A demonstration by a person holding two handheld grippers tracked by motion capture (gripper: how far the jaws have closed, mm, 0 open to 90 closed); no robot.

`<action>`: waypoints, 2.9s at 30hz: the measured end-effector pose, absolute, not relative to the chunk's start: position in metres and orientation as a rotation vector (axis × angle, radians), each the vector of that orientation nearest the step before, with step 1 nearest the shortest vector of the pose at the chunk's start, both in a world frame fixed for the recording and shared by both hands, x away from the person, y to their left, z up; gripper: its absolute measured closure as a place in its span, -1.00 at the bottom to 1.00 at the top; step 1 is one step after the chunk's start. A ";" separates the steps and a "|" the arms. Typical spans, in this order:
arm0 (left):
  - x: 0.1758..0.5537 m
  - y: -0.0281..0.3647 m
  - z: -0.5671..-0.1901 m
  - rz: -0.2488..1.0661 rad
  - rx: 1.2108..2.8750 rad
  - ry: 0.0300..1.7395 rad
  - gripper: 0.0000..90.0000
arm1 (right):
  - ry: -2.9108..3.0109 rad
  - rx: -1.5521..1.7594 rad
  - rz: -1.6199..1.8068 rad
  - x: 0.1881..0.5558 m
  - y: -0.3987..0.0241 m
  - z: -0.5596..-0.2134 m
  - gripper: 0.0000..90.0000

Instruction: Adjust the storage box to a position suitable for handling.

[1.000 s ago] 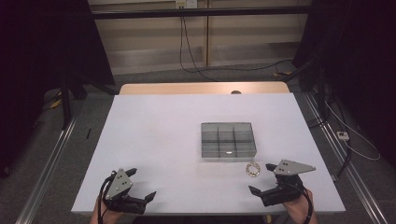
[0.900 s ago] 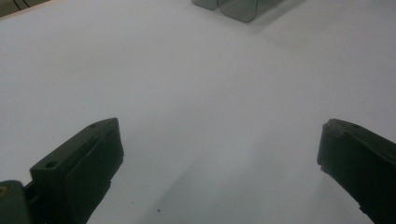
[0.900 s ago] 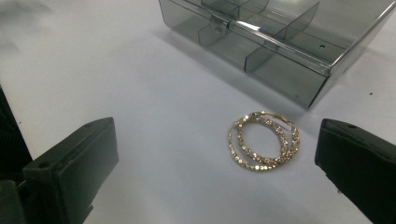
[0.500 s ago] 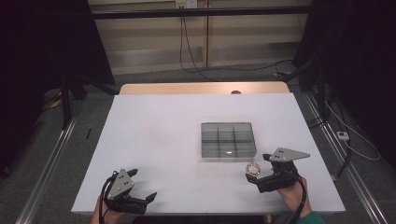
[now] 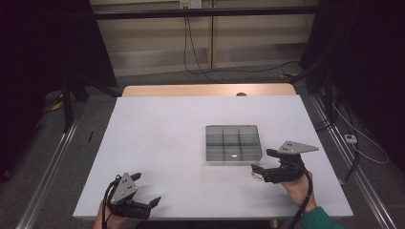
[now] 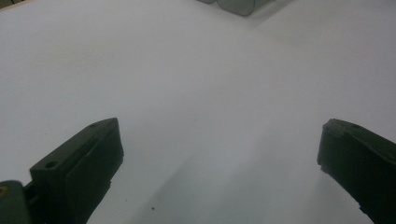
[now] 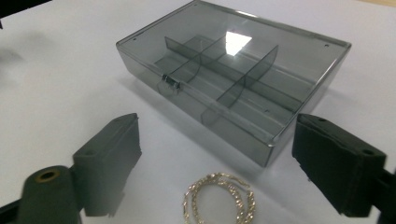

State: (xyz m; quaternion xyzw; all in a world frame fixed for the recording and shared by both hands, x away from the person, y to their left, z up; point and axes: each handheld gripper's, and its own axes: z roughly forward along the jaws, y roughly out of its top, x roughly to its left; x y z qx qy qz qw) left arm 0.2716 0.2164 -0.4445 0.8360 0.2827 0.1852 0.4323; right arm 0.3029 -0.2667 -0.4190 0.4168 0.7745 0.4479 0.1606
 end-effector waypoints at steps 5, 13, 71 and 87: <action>0.271 0.216 -0.444 0.462 2.090 0.705 -1.00 | 2.191 1.201 1.271 0.310 -0.269 -0.415 -0.42; 0.272 0.217 -0.445 0.464 2.088 0.708 -1.00 | 2.125 1.258 1.277 0.325 -0.278 -0.409 0.24; 0.272 0.219 -0.444 0.461 2.075 0.722 -0.99 | 2.153 1.497 1.073 0.373 -0.270 -0.436 1.00; 0.272 0.220 -0.443 0.470 2.074 0.726 -0.99 | 2.207 1.487 1.025 0.375 -0.257 -0.441 1.00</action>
